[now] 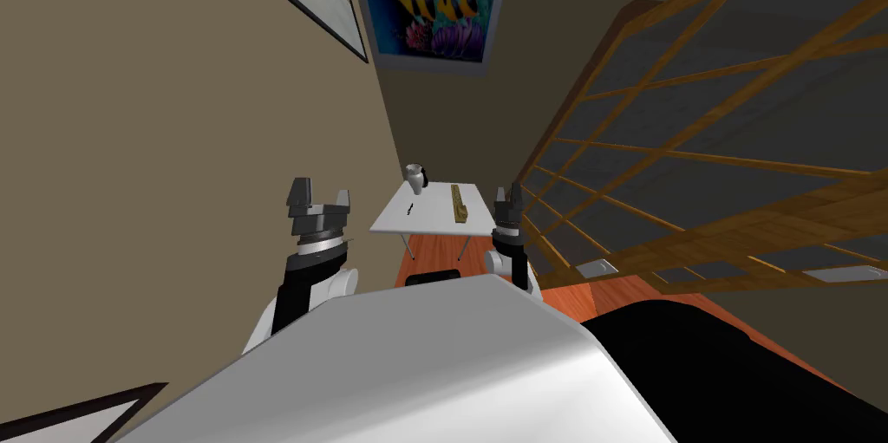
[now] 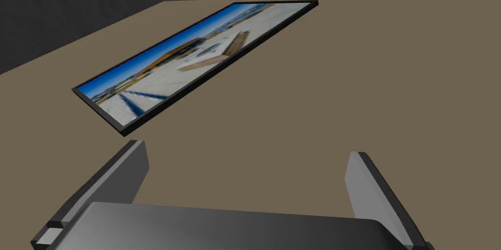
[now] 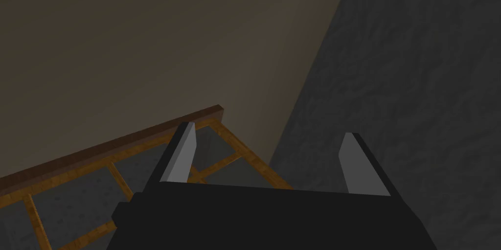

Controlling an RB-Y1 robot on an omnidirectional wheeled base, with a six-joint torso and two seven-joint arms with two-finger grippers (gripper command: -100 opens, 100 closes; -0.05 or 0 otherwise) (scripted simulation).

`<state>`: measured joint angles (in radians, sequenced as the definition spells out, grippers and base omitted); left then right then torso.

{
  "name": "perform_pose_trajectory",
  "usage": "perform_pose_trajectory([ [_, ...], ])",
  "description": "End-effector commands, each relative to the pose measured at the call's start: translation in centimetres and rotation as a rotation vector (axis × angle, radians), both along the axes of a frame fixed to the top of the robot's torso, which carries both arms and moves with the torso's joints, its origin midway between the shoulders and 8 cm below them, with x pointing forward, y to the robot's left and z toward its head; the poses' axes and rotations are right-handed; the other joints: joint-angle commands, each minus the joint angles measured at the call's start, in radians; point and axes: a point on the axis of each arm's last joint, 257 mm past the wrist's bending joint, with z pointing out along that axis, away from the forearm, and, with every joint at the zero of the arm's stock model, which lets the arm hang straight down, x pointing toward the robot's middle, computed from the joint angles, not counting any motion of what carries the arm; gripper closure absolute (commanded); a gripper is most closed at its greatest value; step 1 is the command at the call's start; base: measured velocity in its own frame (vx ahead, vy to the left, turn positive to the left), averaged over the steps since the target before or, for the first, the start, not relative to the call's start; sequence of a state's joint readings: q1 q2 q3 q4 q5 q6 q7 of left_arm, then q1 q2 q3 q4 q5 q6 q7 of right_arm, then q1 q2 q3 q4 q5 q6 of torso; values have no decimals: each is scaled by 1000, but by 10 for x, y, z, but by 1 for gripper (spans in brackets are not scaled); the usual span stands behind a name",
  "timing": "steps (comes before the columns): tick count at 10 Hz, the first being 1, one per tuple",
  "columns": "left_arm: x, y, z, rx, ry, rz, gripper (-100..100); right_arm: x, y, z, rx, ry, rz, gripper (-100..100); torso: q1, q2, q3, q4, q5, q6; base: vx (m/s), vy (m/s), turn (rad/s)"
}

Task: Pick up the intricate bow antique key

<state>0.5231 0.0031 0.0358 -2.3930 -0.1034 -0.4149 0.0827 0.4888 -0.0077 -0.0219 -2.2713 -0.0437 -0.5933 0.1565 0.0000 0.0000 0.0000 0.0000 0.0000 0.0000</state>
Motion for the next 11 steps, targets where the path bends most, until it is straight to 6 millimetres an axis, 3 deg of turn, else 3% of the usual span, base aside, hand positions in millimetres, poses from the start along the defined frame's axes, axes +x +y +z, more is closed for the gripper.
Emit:
perform_pose_trajectory([
  [1,4,-3,-4,18,19,-19,-100,0,0,0,0,0,0,0,0,0,0,0,0,0,-29,0,-60],
  [11,39,-15,-60,104,253,-160,-100,0,0,0,0,0,0,0,1,5,3,1,0,0,-85,4,-115],
])
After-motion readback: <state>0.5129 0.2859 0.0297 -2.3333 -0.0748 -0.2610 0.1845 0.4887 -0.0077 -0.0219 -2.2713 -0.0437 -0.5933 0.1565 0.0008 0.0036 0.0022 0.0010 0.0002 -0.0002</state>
